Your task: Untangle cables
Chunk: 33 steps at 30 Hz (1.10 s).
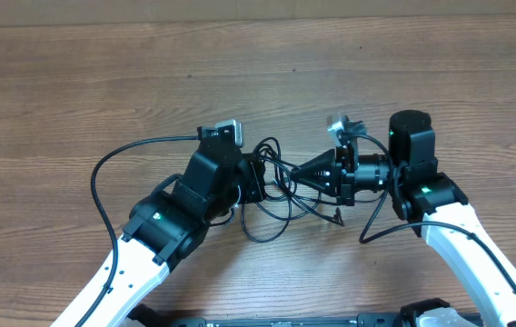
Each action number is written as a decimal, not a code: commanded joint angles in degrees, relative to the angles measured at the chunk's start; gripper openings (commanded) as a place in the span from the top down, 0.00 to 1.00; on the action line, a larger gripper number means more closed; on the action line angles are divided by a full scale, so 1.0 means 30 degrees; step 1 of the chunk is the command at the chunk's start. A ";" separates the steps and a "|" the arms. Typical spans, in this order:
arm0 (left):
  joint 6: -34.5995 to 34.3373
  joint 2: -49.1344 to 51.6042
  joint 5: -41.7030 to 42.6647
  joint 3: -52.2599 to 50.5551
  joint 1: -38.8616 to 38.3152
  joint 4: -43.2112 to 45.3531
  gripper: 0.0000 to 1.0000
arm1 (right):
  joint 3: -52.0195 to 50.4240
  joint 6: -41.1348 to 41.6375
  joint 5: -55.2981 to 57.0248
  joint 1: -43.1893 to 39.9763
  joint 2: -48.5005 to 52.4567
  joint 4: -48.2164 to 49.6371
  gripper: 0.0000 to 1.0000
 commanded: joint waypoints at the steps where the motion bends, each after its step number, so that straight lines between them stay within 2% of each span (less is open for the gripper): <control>1: -0.0204 0.0131 -0.0933 0.0357 0.0000 0.0015 0.95 | 0.0262 0.0007 -0.2907 -0.0240 -0.0444 0.0401 0.96; 5: -0.0692 0.0131 -0.1202 0.0357 0.0000 -0.1195 0.96 | 0.0262 0.0029 -0.3082 -0.1224 -0.0444 0.0517 0.96; 10: -0.3730 0.0131 -0.2076 0.0357 0.0000 -0.2805 0.96 | 0.0262 0.0597 -0.3045 -0.3024 -0.0444 0.0510 0.96; 18: -0.3759 0.0131 -0.1610 0.0357 0.0000 -0.2849 0.96 | 0.0262 0.2098 -0.0721 -0.6477 -0.0437 -0.0277 0.96; 25: -0.2790 0.0124 -0.0852 0.0357 0.0000 -0.2565 0.96 | 0.0262 0.2433 0.1909 -0.7278 -0.0437 -0.3067 0.96; 26: -0.2113 0.0124 -0.0525 0.0357 0.0000 -0.2310 0.96 | 0.0262 0.2426 0.2040 -0.7278 -0.0437 -0.3446 0.92; 27: -0.1479 0.0124 -0.0146 0.0357 0.0000 -0.2047 0.96 | 0.0262 0.2426 0.2033 -0.7278 -0.0437 -0.3796 0.84; 30: 0.1581 0.0124 0.1770 0.0357 0.0000 -0.0845 0.96 | 0.0262 0.2346 0.2018 -0.7271 -0.0437 -0.4422 0.52; 31: 0.2273 0.0124 0.2142 0.0357 0.0000 -0.0692 0.96 | 0.0262 0.2339 0.1960 -0.7271 -0.0437 -0.4415 0.45; 33: 0.2616 0.0124 0.2251 0.0357 0.0000 -0.0721 0.96 | 0.0262 0.2120 0.1596 -0.7264 -0.0444 -0.4393 0.43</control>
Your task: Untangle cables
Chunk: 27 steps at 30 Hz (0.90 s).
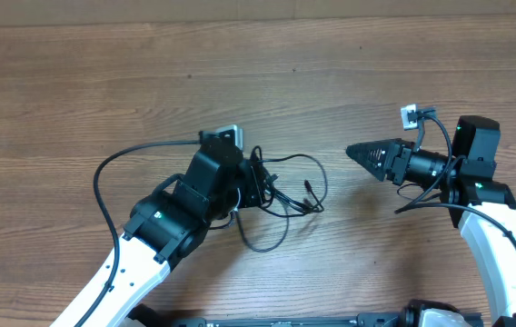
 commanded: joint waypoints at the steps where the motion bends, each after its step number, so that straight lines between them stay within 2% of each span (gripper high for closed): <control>1: 0.2688 0.0000 0.1486 0.0357 -0.0007 0.0131 0.96 | 0.0262 -0.0787 -0.0663 -0.0051 -0.0401 0.0066 0.43; 5: 0.2965 0.0000 0.2317 0.0357 -0.0007 0.0423 0.96 | 0.0262 -0.2208 -0.2936 0.0175 -0.0408 0.0036 0.47; 9: 0.2958 0.0000 0.3490 0.0357 -0.0007 0.1275 0.96 | 0.0262 -0.3038 -0.2922 0.1275 -0.0401 -0.0262 0.62; 14: 0.2958 0.0007 0.3796 0.0357 -0.0007 0.1705 0.96 | 0.0262 -0.3723 -0.2834 0.3832 -0.0401 -0.0321 0.64; 17: 0.2951 0.0007 0.3796 0.0357 -0.0007 0.1698 0.96 | 0.0262 -0.3767 -0.1348 0.5370 -0.0401 -0.0328 0.64; 21: 0.2929 0.0007 0.3781 0.0357 -0.0007 0.1712 0.96 | 0.0262 -0.3759 0.0102 0.6637 -0.0401 -0.0328 0.70; 23: 0.2871 0.0007 0.4102 0.0357 -0.0007 0.1945 0.96 | 0.0262 -0.3767 0.0860 0.7206 -0.0401 -0.0335 0.69; 27: 0.2871 0.0007 0.5319 0.0357 -0.0007 0.2535 0.96 | 0.0262 -0.3759 0.2222 0.7737 -0.0401 -0.0313 0.47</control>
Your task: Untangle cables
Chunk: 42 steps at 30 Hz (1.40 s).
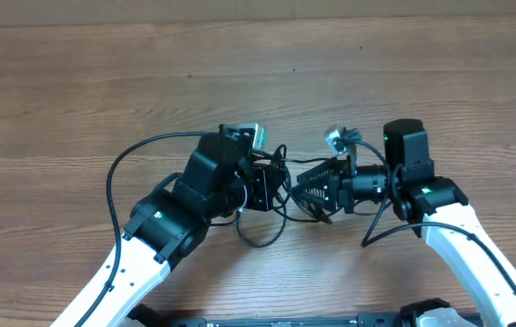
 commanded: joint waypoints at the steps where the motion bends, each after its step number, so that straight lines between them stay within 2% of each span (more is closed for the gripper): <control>1: 0.0277 0.0000 0.1698 0.0357 -0.0007 0.0568 0.96 | 0.0262 -0.0124 0.1632 0.0539 -0.0386 0.0109 0.45; 8: -0.0321 0.0007 0.2120 0.0357 -0.0029 0.0627 0.96 | 0.0262 0.0066 0.1945 0.0823 -0.0386 0.0109 0.45; 9: -0.0503 0.0007 0.2120 0.0357 -0.0029 0.0619 0.96 | 0.0262 0.0168 0.1938 0.0816 -0.0386 0.0109 0.48; 13: -0.0510 0.0007 0.2120 0.0357 -0.0029 0.0605 0.96 | 0.0262 0.0168 0.1923 0.0823 -0.0386 0.0109 0.73; 20: -0.0736 0.0007 0.2550 0.0357 -0.0160 0.0568 0.95 | 0.0262 0.0160 0.1989 0.0823 -0.0386 0.0102 0.75; 21: -0.0721 0.0007 0.2535 0.0357 -0.0240 0.0561 0.95 | 0.0262 0.0160 0.1989 0.0823 -0.0386 0.0109 0.77; 25: -0.0714 0.0007 0.2353 0.0357 -0.0525 0.0546 0.96 | 0.0262 0.0168 0.1982 0.0823 -0.0386 0.0095 0.96; 33: -0.0707 0.0007 0.2273 0.0357 -0.0525 0.0474 0.95 | 0.0262 0.0233 0.1982 0.0823 -0.0386 0.0051 0.96; 37: -0.0794 0.0007 0.0903 0.0357 -0.0525 0.0095 0.96 | 0.0262 0.0510 0.1982 0.0816 -0.0386 0.0036 0.96; 42: -0.3483 0.0007 -0.2506 0.0357 -0.0525 -0.1632 0.95 | 0.0262 0.0750 0.1902 0.0816 -0.0386 0.0102 0.96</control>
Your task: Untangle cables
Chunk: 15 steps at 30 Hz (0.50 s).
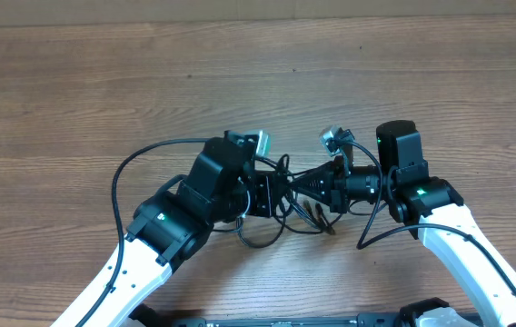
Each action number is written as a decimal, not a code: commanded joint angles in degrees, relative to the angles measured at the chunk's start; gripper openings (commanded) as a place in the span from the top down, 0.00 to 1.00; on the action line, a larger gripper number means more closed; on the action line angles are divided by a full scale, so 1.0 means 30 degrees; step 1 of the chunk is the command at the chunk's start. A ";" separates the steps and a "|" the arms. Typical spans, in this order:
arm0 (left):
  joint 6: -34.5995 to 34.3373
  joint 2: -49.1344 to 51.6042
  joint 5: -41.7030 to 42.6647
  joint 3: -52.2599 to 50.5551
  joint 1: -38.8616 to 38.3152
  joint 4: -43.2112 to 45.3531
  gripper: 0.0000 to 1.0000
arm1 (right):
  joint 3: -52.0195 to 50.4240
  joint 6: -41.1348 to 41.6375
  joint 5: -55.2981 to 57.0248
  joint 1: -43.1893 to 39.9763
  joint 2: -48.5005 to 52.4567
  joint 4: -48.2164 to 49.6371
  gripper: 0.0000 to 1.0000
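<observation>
A tangle of thin black cables (287, 216) lies on the wooden table between the two arms, its loops hanging toward the front. My left gripper (274, 194) reaches into the tangle's left side and looks shut on strands there. From the right, my right gripper (300, 184) meets the tangle with its fingers drawn to a point, shut on a strand. A loose cable end with a small plug (328, 227) sticks out at the front right of the tangle.
A thick black arm cable (126, 173) arcs out to the left of the left arm. Another one (381, 227) loops under the right wrist. Bare wooden tabletop (258, 73) stretches behind both arms.
My right gripper's fingers were spread at the tangle's right side and are now drawn together on a strand. Both grippers sit slightly closer together, and the plug end has shifted to the front right.
At first both grippers met at the tangle, the right one pointed and shut. Then the right gripper was far out to the right, apart from the cables, while the left kept the tangle. It then was back with fingers spread, and now it is shut on a strand.
</observation>
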 commanded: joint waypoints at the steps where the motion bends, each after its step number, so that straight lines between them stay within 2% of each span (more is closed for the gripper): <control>1: -0.2484 0.0007 -0.3279 0.0357 -0.0051 -0.0925 0.95 | 0.0262 0.0168 -0.0211 0.0102 -0.0386 0.0138 0.96; 5: -0.4284 0.0007 -0.4350 0.0357 -0.0029 -0.1690 0.96 | 0.0262 0.0175 -0.0219 0.0102 -0.0386 0.0138 0.96; 14: -0.4051 0.0007 -0.3942 0.0357 -0.0029 -0.2033 0.95 | 0.0262 0.1311 0.0933 0.0073 -0.0386 0.0379 0.96; 15: -0.3752 0.0007 -0.3555 0.0357 -0.0029 -0.1967 0.96 | 0.0262 0.1311 0.0918 0.0095 -0.0386 0.0393 0.92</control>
